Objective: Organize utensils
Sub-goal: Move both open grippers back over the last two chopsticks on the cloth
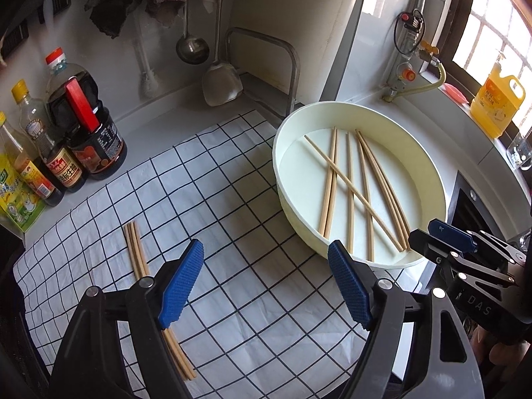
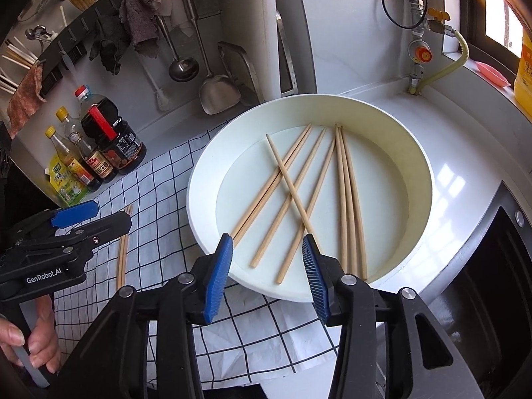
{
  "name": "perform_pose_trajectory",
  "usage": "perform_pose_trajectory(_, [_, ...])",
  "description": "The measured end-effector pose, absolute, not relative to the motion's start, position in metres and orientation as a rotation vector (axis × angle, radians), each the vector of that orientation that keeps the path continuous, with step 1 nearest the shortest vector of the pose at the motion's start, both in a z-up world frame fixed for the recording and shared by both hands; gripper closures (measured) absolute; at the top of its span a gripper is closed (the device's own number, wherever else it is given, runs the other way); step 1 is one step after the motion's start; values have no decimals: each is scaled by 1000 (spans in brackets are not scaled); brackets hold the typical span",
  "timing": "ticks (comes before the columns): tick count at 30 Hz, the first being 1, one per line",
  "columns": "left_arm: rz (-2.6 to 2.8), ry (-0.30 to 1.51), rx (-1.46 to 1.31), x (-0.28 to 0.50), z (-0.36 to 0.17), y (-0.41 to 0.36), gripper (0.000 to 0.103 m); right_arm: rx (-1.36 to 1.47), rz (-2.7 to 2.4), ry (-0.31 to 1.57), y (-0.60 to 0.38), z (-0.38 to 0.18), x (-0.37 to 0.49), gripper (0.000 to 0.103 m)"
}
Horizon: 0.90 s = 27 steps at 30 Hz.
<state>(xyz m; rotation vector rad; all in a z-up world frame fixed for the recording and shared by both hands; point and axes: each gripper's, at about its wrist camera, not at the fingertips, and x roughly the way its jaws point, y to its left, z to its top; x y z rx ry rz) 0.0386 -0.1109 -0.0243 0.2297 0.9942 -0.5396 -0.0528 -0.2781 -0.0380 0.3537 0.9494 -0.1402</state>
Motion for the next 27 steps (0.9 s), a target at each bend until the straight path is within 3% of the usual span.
perform_pose_trajectory(12, [-421, 1013, 136, 37, -34, -46, 27, 287, -27, 1022, -225, -50, -39, 57])
perform_pose_trajectory(27, [-184, 1088, 50, 32, -88, 50, 24, 199, 175, 1119, -137, -96, -15, 52])
